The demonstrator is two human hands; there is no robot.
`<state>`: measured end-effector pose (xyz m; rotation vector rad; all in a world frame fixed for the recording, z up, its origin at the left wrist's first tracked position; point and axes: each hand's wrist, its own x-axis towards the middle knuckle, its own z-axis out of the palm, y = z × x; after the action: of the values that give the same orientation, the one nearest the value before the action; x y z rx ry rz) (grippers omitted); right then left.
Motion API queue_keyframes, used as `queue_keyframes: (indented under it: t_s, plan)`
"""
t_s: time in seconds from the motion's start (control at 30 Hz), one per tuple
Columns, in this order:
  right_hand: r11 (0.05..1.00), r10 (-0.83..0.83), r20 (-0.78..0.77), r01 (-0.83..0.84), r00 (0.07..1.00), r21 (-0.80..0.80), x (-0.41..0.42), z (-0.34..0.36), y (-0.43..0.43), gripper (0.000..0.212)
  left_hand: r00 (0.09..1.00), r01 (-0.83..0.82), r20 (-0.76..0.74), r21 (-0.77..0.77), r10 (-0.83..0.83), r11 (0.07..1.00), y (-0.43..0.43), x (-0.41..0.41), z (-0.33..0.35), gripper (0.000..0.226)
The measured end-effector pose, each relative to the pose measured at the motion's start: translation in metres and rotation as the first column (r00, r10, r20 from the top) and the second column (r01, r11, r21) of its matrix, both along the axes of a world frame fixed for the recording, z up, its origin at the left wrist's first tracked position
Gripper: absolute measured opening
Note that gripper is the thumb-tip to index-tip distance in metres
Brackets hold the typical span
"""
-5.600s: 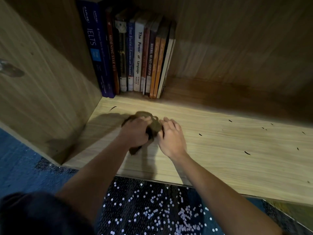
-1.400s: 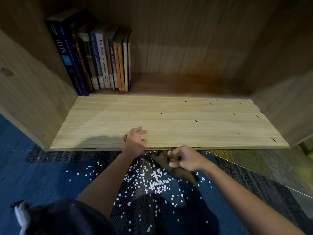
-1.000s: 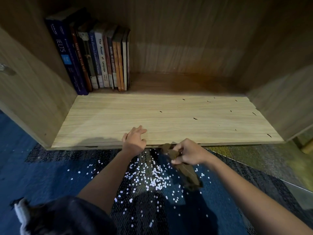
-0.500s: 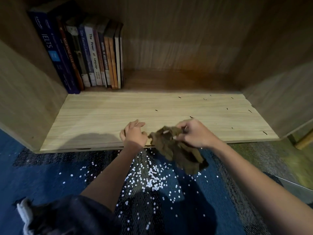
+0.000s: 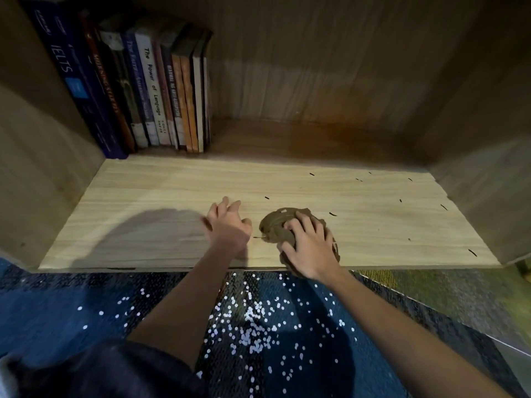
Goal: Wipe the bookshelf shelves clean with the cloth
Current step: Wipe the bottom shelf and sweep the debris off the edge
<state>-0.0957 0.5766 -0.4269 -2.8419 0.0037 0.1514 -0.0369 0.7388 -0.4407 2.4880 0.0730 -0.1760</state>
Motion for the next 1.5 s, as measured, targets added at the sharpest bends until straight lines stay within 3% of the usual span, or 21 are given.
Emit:
queue_keyframes:
  t_s: [0.13,0.23,0.37,0.5,0.63,0.7,0.83,1.0,1.1,1.17,1.27,1.4,1.5]
  plan:
    - [0.987,-0.145,0.181,0.129,0.973,0.099,0.034,-0.010,0.000,0.038,0.989,0.062,-0.130,-0.042,-0.067,0.997,0.002,0.002,-0.007,0.064]
    - [0.985,-0.142,0.188,0.121,0.972,0.121,0.075,-0.011,0.005,0.041,0.980,0.064,-0.182,-0.073,-0.076,0.995,0.005,0.006,-0.003,0.065]
    - [0.995,0.076,0.156,-0.086,0.985,0.057,0.105,-0.004,0.025,0.040,0.962,0.105,-0.249,-0.032,-0.109,0.994,0.007,0.008,0.000,0.079]
    - [0.946,0.306,0.191,-0.320,0.933,0.045,0.072,-0.006,0.003,0.042,0.955,0.126,-0.271,0.007,-0.119,0.992,0.006,0.008,0.001,0.087]
    - [0.994,0.101,0.198,-0.106,0.975,0.015,0.101,0.000,-0.013,0.042,0.948,0.142,-0.288,0.008,-0.134,0.990,0.006,0.008,0.003,0.088]
    - [0.993,0.108,0.182,-0.113,0.977,0.018,0.101,0.001,0.001,0.042,0.949,0.142,-0.285,0.014,-0.132,0.990,0.005,0.007,0.003,0.087]
    - [0.954,0.285,0.195,-0.298,0.939,0.040,0.059,-0.008,0.005,0.043,0.950,0.134,-0.286,0.024,-0.122,0.991,0.005,0.007,0.003,0.088]
    - [0.992,0.116,0.135,-0.108,0.984,-0.072,0.112,0.004,-0.006,0.047,0.951,0.136,-0.280,-0.010,-0.133,0.991,0.006,0.007,0.004,0.088]
    - [0.985,0.173,0.105,-0.175,0.979,0.011,0.093,0.002,0.012,0.050,0.966,0.082,-0.236,-0.101,-0.104,0.992,0.008,0.005,0.007,0.078]
    - [0.958,0.263,0.131,-0.275,0.956,0.083,0.062,-0.001,0.020,0.051,0.985,-0.037,-0.174,-0.295,-0.016,0.955,0.012,0.004,0.008,0.062]
    - [0.902,0.398,0.124,-0.412,0.909,0.128,0.018,-0.002,0.021,0.050,0.982,-0.171,-0.175,-0.648,0.073,0.742,0.020,-0.008,0.007,0.048]
    - [0.842,0.488,0.052,-0.485,0.871,0.236,-0.033,-0.002,0.008,0.050,0.989,-0.107,-0.147,-0.680,0.008,0.726,0.012,-0.041,0.016,0.041]
    - [0.846,0.402,0.054,-0.393,0.914,0.361,-0.050,-0.002,-0.012,0.047,0.994,-0.052,-0.108,-0.659,-0.026,0.750,0.001,-0.066,0.013,0.037]
